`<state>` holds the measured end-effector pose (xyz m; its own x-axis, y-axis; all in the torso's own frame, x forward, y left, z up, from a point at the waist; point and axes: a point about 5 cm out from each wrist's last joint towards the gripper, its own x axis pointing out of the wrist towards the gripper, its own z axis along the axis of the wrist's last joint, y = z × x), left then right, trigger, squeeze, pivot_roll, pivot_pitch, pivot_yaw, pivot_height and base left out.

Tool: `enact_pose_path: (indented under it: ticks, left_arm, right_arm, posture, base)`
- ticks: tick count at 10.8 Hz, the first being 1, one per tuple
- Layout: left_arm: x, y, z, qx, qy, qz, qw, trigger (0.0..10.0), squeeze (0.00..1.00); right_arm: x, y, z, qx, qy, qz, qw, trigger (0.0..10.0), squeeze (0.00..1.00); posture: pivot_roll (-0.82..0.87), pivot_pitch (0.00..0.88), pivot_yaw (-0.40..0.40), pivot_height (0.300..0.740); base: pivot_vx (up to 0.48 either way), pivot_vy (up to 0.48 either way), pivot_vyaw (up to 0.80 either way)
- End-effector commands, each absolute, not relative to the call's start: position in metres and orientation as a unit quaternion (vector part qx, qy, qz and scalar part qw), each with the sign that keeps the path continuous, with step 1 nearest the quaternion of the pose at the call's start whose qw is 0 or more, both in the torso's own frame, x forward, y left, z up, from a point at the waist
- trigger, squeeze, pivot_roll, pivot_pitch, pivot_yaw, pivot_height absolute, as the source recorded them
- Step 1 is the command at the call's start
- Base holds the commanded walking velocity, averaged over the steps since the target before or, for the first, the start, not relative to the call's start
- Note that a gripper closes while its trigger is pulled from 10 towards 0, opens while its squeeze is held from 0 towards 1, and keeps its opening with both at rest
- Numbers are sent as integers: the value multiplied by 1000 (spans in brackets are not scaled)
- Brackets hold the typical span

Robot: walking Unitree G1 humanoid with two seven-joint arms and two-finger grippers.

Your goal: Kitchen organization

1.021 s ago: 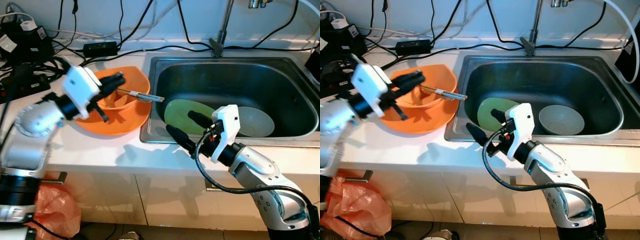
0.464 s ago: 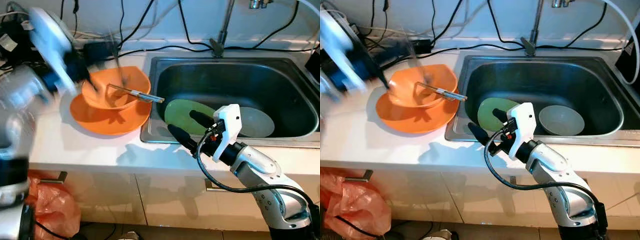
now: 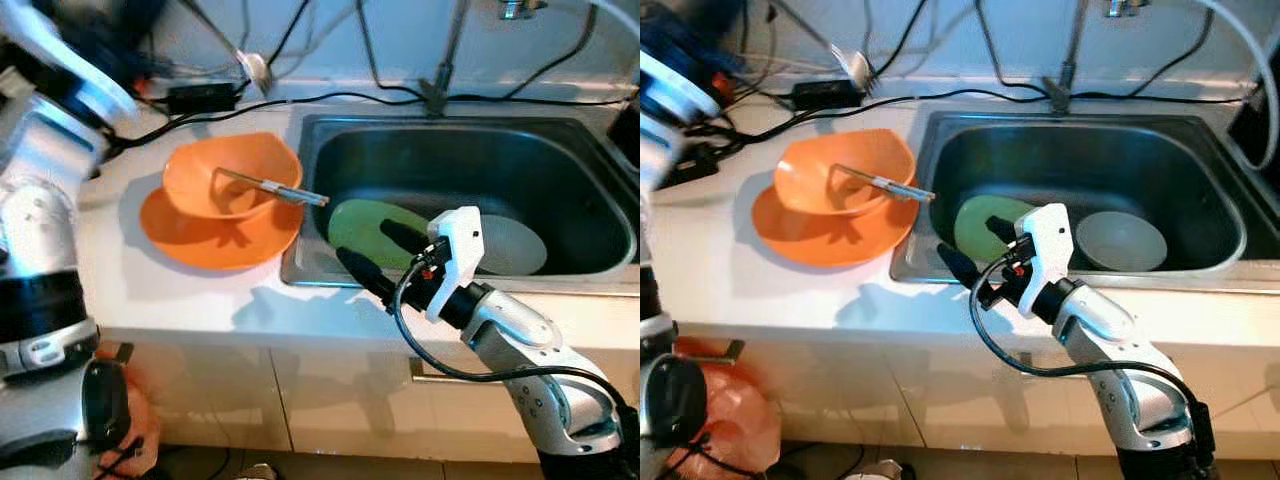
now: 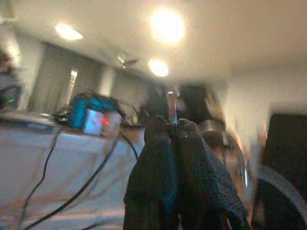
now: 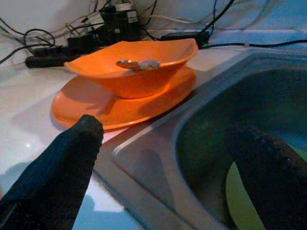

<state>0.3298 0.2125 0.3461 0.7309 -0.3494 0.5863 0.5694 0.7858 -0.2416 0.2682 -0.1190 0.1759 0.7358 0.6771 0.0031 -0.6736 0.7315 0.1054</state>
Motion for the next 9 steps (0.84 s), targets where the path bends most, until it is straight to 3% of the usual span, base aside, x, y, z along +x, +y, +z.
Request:
enact_pose_path:
  ticks: [1, 3, 5, 6, 9]
  left_arm:
    - [339, 212, 333, -327, -255, -212, 885, 0, 0]
    - [351, 189, 306, -455, -219, -199, 840, 0, 0]
    - [365, 155, 276, -569, -150, -220, 778, 0, 0]
    - [369, 134, 267, -590, -120, -234, 763, 0, 0]
    - [373, 85, 265, -625, -74, -280, 725, 0, 0]
  right_arm:
    - [276, -122, 183, 65, -1, 339, 938, 10000, 0]
    - [288, -124, 193, 108, -20, 289, 951, 10000, 0]
    - [299, -126, 205, 222, -36, 232, 946, 10000, 0]
    - [303, -127, 208, 294, -38, 209, 932, 10000, 0]
    - [305, -124, 218, 338, -43, 204, 918, 10000, 0]
  posture:
    - [90, 43, 34, 740]
    - [71, 36, 33, 740]
    - [60, 32, 35, 740]
    - [52, 27, 37, 740]
    - [31, 30, 44, 740]
  base:
    - [0, 0, 0]
    - [0, 0, 0]
    - [0, 0, 0]
    - [0, 0, 0]
    - [0, 0, 0]
